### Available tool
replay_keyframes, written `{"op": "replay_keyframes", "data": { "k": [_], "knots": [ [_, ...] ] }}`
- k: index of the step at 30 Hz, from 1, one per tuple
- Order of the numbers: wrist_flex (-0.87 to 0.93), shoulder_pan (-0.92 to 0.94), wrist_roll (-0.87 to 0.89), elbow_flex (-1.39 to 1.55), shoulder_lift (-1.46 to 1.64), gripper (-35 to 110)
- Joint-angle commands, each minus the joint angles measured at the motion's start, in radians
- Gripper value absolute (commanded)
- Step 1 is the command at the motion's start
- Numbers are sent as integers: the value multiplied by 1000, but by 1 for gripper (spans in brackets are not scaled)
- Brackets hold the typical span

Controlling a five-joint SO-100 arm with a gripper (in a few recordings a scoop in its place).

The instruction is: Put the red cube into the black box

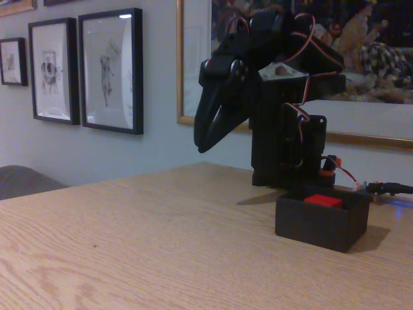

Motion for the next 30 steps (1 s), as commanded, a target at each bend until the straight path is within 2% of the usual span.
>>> {"op": "replay_keyframes", "data": {
  "k": [1, 30],
  "knots": [
    [8, -11, 15, 18, 38, -2],
    [18, -8, 20, 23, 60, -2]
  ]
}}
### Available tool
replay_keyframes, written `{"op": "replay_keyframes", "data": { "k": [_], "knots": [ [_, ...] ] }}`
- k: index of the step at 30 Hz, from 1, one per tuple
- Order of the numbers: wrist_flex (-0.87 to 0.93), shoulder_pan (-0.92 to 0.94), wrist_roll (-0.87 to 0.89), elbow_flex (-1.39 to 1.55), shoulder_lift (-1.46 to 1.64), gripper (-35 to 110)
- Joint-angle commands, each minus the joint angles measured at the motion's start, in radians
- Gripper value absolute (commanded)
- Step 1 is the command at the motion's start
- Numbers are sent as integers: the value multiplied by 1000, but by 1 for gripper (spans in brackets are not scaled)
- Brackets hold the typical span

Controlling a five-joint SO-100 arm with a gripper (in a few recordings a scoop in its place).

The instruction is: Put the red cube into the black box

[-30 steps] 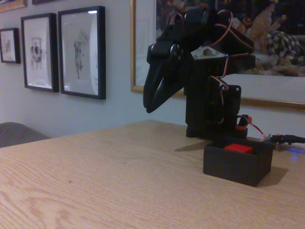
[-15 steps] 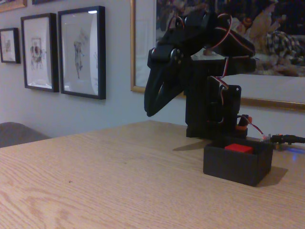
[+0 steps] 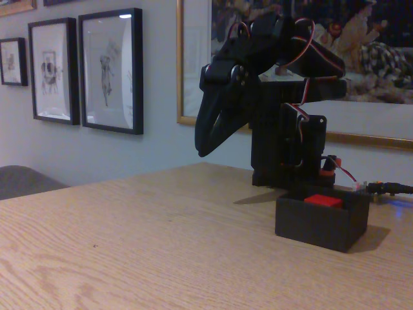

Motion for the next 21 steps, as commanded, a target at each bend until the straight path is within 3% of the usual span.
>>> {"op": "replay_keyframes", "data": {
  "k": [1, 21],
  "knots": [
    [0, 8, 9, -3, 11, -2],
    [-6, 9, 8, -5, 0, -3]
  ]
}}
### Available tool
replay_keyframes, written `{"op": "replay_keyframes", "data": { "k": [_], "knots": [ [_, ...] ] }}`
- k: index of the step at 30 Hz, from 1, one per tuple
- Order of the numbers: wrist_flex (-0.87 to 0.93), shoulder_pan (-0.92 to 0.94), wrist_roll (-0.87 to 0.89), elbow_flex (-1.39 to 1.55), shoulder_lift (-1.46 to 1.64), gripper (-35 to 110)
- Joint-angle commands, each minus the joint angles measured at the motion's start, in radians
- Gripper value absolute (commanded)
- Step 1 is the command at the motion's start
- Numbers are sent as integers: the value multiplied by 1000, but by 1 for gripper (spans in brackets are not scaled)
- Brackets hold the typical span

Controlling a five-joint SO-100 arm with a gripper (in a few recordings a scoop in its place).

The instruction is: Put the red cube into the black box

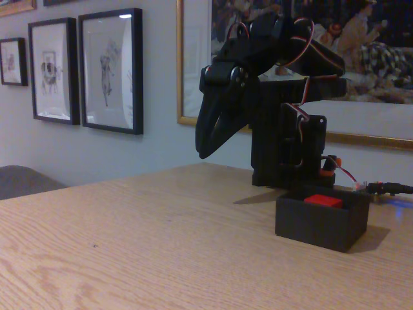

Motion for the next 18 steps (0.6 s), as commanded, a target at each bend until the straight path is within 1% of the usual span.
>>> {"op": "replay_keyframes", "data": {
  "k": [1, 18],
  "knots": [
    [-6, 9, 8, -3, 6, -3],
    [-11, 8, 9, -3, -3, -3]
  ]
}}
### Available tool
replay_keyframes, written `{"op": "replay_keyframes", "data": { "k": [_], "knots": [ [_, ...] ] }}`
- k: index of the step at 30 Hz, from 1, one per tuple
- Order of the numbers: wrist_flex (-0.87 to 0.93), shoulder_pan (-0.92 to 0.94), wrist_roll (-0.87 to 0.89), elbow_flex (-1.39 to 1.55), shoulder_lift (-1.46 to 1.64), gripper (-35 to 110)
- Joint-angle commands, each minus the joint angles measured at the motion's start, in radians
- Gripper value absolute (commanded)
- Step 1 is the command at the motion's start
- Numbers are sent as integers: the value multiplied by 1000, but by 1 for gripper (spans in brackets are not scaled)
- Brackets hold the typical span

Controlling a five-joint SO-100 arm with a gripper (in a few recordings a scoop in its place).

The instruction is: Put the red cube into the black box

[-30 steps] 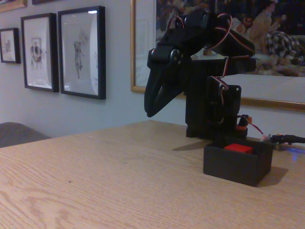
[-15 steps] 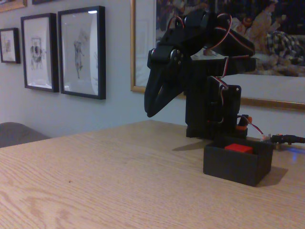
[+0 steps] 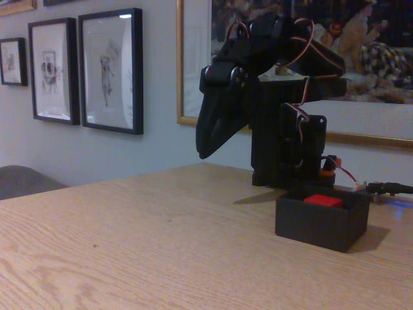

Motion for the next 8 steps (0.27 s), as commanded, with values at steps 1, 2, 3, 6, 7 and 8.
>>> {"op": "replay_keyframes", "data": {
  "k": [1, 2, 3, 6, 7, 8],
  "knots": [
    [-8, 8, 9, -3, -2, -3],
    [-9, 8, 9, -3, -5, -3],
    [-12, 8, 9, -3, -9, -3],
    [-15, 9, 9, -3, -17, -3],
    [-15, 9, 9, -3, -17, -3],
    [-15, 9, 9, -3, -17, -3]
  ]
}}
